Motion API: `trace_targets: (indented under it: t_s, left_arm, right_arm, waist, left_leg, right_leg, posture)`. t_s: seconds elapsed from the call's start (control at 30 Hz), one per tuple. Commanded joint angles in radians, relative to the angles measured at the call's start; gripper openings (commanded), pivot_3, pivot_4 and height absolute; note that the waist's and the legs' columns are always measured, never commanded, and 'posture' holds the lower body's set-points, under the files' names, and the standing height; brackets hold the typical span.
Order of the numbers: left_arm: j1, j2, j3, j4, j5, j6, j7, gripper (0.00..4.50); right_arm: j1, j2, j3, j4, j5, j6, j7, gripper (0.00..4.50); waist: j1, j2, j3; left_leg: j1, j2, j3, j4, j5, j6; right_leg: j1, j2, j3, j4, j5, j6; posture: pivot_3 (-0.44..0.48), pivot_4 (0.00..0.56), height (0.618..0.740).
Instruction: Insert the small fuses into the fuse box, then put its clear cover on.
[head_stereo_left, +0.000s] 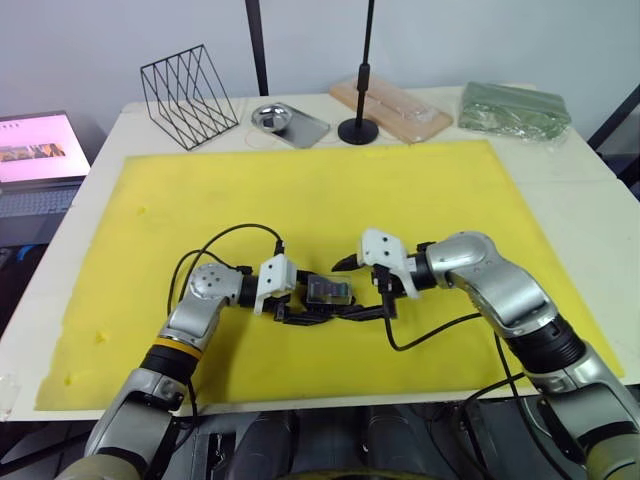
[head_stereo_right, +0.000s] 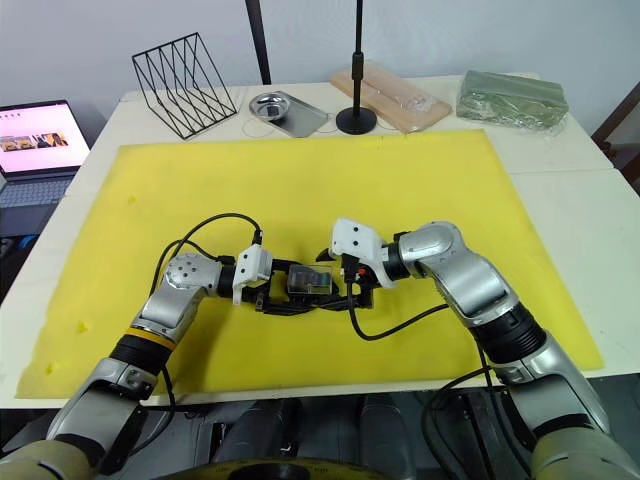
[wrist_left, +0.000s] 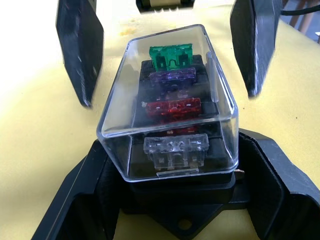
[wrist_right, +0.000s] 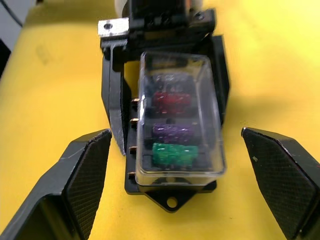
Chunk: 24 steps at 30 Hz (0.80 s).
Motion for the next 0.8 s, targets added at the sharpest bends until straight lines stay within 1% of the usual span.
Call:
trace_targets:
  t_s: [0.03,0.13,0.17,0.2,0.23,0.3,0.57,0.6,0.73,0.8]
  left_arm:
    - [0.0,-0.001,0.005,0.011,0.007,-0.012,0.017,2.82]
    - [-0.002,-0.006,0.006,0.013,0.007,-0.017,0.02,2.82]
    - [-0.003,-0.007,0.005,0.014,0.007,-0.019,0.02,2.82]
    - [-0.003,-0.007,0.005,0.014,0.007,-0.02,0.02,2.82]
    - [-0.003,-0.007,0.005,0.014,0.006,-0.021,0.02,2.82]
    - [-0.003,-0.007,0.005,0.015,0.005,-0.022,0.018,2.82]
    - [-0.011,-0.005,0.007,0.027,0.008,-0.03,0.016,2.82]
    - [-0.013,-0.005,0.008,0.029,0.008,-0.031,0.016,2.82]
    - [-0.012,-0.004,0.008,0.028,0.008,-0.032,0.017,2.82]
    - [-0.01,-0.004,0.007,0.026,0.008,-0.032,0.018,2.82]
  right_arm:
    - [-0.009,-0.034,-0.093,-0.1,0.061,0.047,-0.008,4.46]
    - [-0.014,-0.037,-0.173,-0.16,0.147,0.115,-0.024,4.46]
    - [-0.015,-0.021,-0.207,-0.174,0.185,0.13,-0.037,4.46]
    - [-0.02,-0.003,-0.231,-0.181,0.212,0.137,-0.052,4.05]
    - [-0.027,0.009,-0.246,-0.188,0.232,0.144,-0.064,3.89]
    - [-0.044,0.03,-0.259,-0.194,0.241,0.14,-0.095,3.23]
    - [-0.062,0.019,-0.211,-0.182,0.214,0.078,-0.105,0.31]
    - [-0.065,0.023,-0.208,-0.177,0.212,0.073,-0.109,0.02]
    - [-0.063,0.035,-0.181,-0.159,0.201,0.061,-0.124,0.02]
    - [-0.029,0.042,-0.103,-0.132,0.143,0.05,-0.139,0.02]
  waist:
    - [0.0,0.0,0.0]
    - [0.0,0.0,0.0]
    - [0.0,0.0,0.0]
    - [0.0,0.0,0.0]
    - [0.0,0.0,0.0]
    - [0.0,0.0,0.0]
    - [0.0,0.0,0.0]
    - [0.0,0.0,0.0]
    - [0.0,0.0,0.0]
    - [-0.001,0.0,0.0]
  left_leg:
    - [0.0,0.0,0.0,0.0,0.0,0.0]
    - [0.0,0.0,0.0,0.0,0.0,0.0]
    - [0.0,0.0,0.0,0.0,0.0,0.0]
    - [0.0,0.0,0.0,0.0,0.0,0.0]
    - [0.0,0.0,0.0,0.0,0.0,0.0]
    - [0.0,0.0,0.0,0.0,0.0,0.0]
    - [0.0,0.0,0.0,0.0,0.0,0.0]
    - [0.0,0.0,0.0,0.0,0.0,0.0]
    - [0.0,0.0,0.0,0.0,0.0,0.0]
    - [0.0,0.0,0.0,0.0,0.0,0.0]
  right_leg:
    - [0.0,0.0,0.0,0.0,0.0,0.0]
    - [0.0,0.0,0.0,0.0,0.0,0.0]
    - [0.0,0.0,0.0,0.0,0.0,0.0]
    - [0.0,0.0,0.0,0.0,0.0,0.0]
    - [0.0,0.0,0.0,0.0,0.0,0.0]
    - [0.0,0.0,0.0,0.0,0.0,0.0]
    - [0.0,0.0,0.0,0.0,0.0,0.0]
    - [0.0,0.0,0.0,0.0,0.0,0.0]
    - [0.0,0.0,0.0,0.0,0.0,0.0]
    - [0.0,0.0,0.0,0.0,0.0,0.0]
  posture:
    - [0.0,0.15,0.74]
    - [0.0,0.15,0.74]
    - [0.0,0.15,0.74]
    - [0.0,0.15,0.74]
    - [0.0,0.15,0.74]
    - [0.0,0.15,0.74]
    - [0.0,0.15,0.74]
    - [0.0,0.15,0.74]
    - [0.0,0.15,0.74]
    - [0.0,0.15,0.74]
